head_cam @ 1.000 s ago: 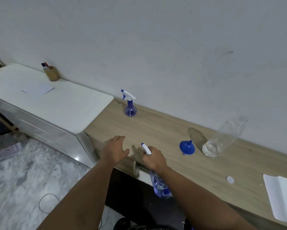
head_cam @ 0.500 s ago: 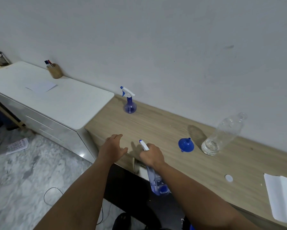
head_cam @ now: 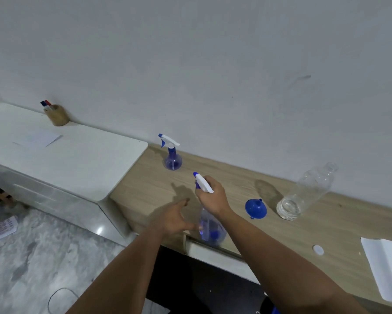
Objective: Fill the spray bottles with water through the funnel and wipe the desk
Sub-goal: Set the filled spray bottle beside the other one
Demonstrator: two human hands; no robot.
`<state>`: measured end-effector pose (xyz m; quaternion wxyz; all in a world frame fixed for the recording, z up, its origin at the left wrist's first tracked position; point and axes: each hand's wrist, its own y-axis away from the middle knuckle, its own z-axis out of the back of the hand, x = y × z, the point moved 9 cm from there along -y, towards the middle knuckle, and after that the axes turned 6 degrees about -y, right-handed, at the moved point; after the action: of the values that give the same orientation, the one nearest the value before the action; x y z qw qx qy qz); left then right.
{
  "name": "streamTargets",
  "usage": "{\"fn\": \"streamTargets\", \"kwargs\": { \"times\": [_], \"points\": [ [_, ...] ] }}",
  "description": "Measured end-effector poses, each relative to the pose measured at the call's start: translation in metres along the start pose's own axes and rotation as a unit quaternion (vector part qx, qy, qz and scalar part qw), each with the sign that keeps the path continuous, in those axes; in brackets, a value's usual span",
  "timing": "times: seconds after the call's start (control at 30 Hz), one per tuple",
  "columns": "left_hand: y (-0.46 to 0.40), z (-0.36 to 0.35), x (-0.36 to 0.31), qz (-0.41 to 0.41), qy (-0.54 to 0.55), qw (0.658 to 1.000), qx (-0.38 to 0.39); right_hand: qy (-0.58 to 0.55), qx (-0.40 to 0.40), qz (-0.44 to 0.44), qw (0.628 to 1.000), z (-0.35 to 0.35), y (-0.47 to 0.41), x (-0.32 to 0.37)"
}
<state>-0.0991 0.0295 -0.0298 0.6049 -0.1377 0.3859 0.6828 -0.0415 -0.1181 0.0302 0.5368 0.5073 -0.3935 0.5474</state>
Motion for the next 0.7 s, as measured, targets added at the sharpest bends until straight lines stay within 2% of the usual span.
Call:
{"fn": "streamTargets", "kwargs": {
  "times": [0.13,0.3,0.53,0.7],
  "points": [
    [-0.022,0.013,-0.042,-0.043,0.028,0.998,0.035,-0.041,-0.025,0.059,0.997,-0.001,-0.024,0.047],
    [-0.057,0.041,-0.074,-0.075,0.047,0.996,0.006,-0.069,-0.047,0.111,0.990,0.004,-0.053,0.089],
    [-0.132,0.082,-0.085,-0.069,0.047,0.995,-0.055,0.051,-0.132,0.091,0.986,0.024,-0.106,0.082],
    [-0.188,0.077,-0.077,-0.096,0.041,0.993,-0.049,0.045,-0.140,0.060,0.987,0.027,-0.159,0.054]
  ]
}}
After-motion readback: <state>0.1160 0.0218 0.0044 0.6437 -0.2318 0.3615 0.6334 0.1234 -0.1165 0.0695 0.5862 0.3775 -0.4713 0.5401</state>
